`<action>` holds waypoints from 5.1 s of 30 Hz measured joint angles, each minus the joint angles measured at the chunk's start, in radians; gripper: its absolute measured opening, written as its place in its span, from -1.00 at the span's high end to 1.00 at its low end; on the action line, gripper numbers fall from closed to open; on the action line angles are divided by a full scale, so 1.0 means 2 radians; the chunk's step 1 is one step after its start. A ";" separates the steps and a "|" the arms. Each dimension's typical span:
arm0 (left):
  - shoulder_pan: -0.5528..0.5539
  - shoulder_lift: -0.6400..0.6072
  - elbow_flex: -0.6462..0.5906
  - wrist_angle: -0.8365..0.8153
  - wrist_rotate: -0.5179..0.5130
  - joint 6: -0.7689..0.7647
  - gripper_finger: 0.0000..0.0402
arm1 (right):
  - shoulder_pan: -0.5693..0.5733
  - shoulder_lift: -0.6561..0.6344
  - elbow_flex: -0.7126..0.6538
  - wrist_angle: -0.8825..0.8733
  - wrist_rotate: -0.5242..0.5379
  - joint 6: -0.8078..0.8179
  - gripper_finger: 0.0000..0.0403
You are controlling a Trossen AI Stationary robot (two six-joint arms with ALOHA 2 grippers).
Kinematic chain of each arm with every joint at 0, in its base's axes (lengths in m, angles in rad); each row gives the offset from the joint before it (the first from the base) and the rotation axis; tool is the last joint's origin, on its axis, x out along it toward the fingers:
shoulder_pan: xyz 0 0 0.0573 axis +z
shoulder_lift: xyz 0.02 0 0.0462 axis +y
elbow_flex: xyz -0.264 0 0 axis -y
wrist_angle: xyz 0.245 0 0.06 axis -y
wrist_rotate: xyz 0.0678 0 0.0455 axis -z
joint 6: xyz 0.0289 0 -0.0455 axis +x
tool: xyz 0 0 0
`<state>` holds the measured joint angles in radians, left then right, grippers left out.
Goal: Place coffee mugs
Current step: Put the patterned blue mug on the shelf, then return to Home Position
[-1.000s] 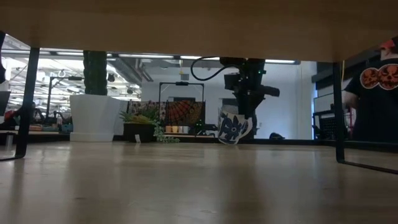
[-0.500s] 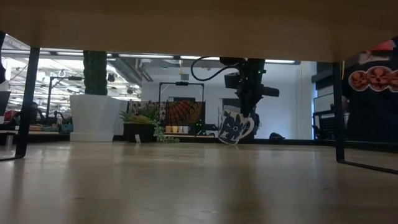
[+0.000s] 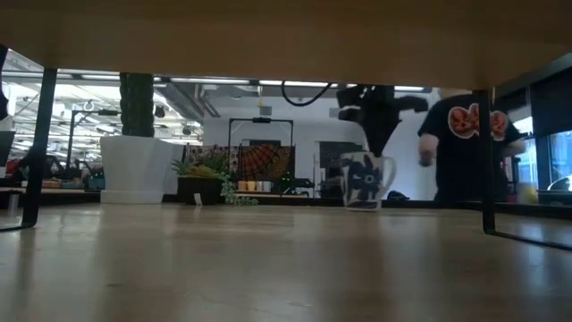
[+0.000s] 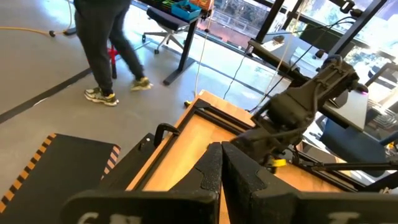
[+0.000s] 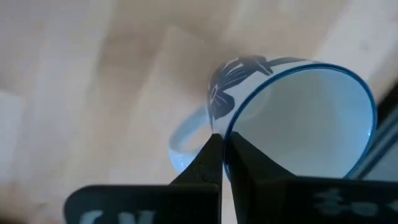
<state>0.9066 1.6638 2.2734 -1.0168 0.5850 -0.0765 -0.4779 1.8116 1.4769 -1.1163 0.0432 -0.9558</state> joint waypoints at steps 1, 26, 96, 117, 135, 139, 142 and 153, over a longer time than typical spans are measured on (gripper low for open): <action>0.000 0.000 0.000 0.000 0.000 0.000 1.00 | 0.005 -0.003 0.000 -0.011 -0.004 0.006 1.00; 0.000 0.000 0.000 -0.025 0.002 -0.013 1.00 | 0.112 -0.015 0.000 -0.003 -0.003 0.072 0.39; -0.162 -0.089 0.000 -0.034 -0.103 -0.142 1.00 | 0.458 -0.052 0.250 -0.227 0.052 -0.040 1.00; -0.271 -0.139 0.000 -0.038 -0.171 -0.170 1.00 | 0.494 -0.027 0.250 -0.227 0.035 0.049 1.00; -0.272 -0.139 0.000 -0.038 -0.166 -0.170 1.00 | 0.493 -0.023 0.250 -0.227 0.031 0.044 0.79; -0.272 -0.139 0.000 -0.038 -0.166 -0.170 1.00 | 0.493 -0.023 0.251 -0.226 0.029 0.048 0.62; -0.272 -0.139 0.000 -0.046 -0.166 -0.165 1.00 | 0.493 -0.023 0.251 -0.225 0.028 0.056 0.50; -0.277 -0.146 0.000 -0.050 -0.132 -0.138 1.00 | 0.494 -0.026 0.348 -0.227 0.080 0.125 0.23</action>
<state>0.3524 1.3715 2.2734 -1.1171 0.3210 -0.3528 0.5091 1.7594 2.1731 -1.5695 0.2025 -0.7061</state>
